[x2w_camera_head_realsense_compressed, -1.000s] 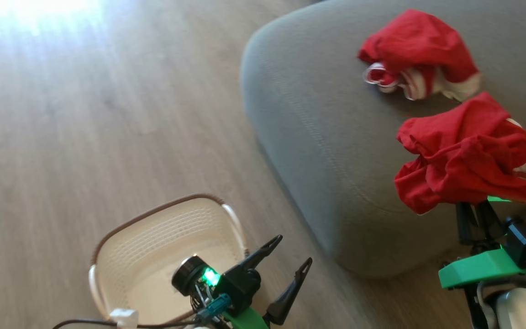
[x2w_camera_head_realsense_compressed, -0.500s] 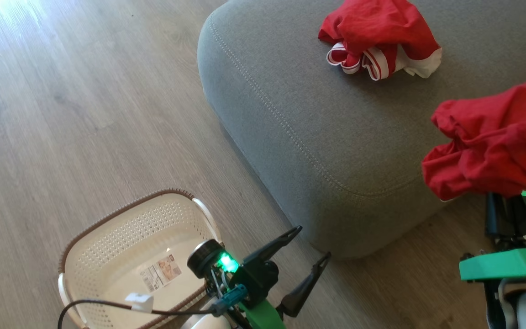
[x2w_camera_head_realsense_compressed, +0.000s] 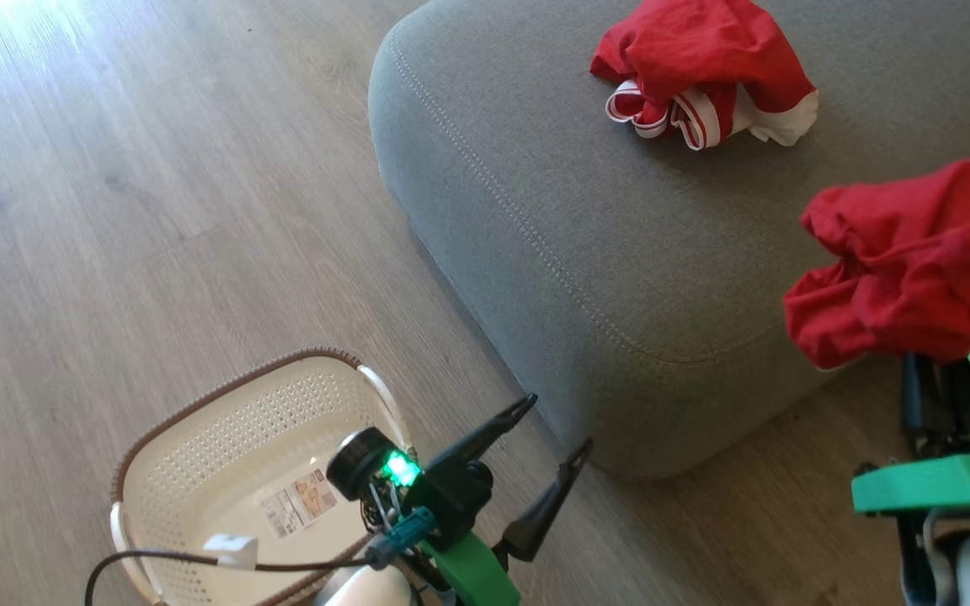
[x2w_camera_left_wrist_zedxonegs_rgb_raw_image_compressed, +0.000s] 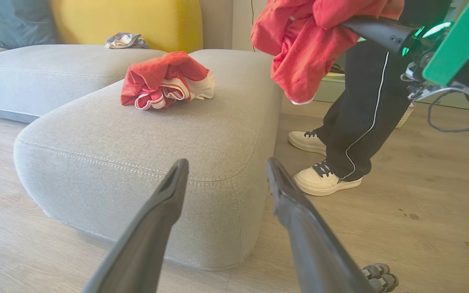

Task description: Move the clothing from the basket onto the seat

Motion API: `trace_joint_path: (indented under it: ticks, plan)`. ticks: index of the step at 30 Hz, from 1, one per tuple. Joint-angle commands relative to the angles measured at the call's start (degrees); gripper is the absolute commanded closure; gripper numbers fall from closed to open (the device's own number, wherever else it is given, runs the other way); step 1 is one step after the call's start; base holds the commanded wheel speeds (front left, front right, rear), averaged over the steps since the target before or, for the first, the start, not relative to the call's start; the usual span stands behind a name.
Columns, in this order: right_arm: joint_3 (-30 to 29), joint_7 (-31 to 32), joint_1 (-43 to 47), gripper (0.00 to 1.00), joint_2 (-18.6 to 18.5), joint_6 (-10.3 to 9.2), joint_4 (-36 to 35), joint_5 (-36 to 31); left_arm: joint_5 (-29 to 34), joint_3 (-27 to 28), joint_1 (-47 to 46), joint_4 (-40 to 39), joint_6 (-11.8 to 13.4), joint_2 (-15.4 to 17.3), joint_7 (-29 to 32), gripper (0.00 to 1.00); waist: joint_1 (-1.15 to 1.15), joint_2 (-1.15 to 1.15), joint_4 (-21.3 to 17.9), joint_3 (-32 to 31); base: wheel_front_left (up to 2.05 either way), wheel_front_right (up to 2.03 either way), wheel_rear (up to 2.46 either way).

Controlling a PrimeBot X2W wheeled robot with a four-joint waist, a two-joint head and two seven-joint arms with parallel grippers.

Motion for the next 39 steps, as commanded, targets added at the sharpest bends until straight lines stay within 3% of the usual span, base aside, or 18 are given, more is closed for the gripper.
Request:
trace_joint_path:
  ticks: [1, 6, 10, 18, 25, 31, 39]
  plan:
    - [1.0, -0.4, -3.7, 1.0, -1.6, 0.4, -1.6, 0.0, 0.0, 2.2, -1.8, -2.3, 0.4, -0.1, -0.5, 0.0, 0.0, 0.0, -0.1, 0.2, 0.0, 0.0, 0.0]
    - [1.5, -0.4, -11.3, 1.0, -3.7, 0.4, 0.2, 0.8, 2.6, 4.2, -1.7, -2.8, 1.9, -0.1, -0.5, 0.0, 0.0, 0.0, -0.9, 2.9, 0.0, 0.0, 0.0]
    - [2.3, -0.4, -20.1, 1.0, -5.3, 0.4, 3.0, 2.6, 4.5, 6.1, -2.4, -3.3, 1.6, 0.8, -0.5, 0.0, 0.0, 0.0, -1.3, 7.2, 0.0, 0.0, 0.0]
    - [0.0, -0.4, -37.6, 1.0, -10.8, 0.4, 12.3, 8.1, 6.9, 4.8, -5.1, -5.2, 0.2, 5.3, -0.5, 0.0, 0.0, 0.0, 1.7, 16.7, 0.0, 0.0, 0.0]
    - [-5.3, -0.4, -52.5, 1.0, -16.4, 0.4, 30.3, 18.1, 7.2, 3.9, -7.4, -6.2, -0.2, 8.6, -0.5, 0.0, 0.0, 0.0, 5.6, 23.7, 0.0, 0.0, 0.0]
    - [-6.5, 0.0, -63.6, 1.0, -24.3, 0.4, 46.7, 18.4, 7.3, 2.4, -9.3, -7.5, -0.4, 9.8, -0.5, 0.0, 0.0, 0.0, 10.4, 28.8, 0.0, 0.0, 0.0]
    - [-3.8, 3.8, -73.8, 1.0, -26.7, 0.4, 59.4, 18.0, 6.8, 1.1, -10.5, -7.6, -0.4, 11.3, -0.5, 0.0, 0.0, 0.0, 14.2, 32.2, 0.0, 0.0, 0.0]
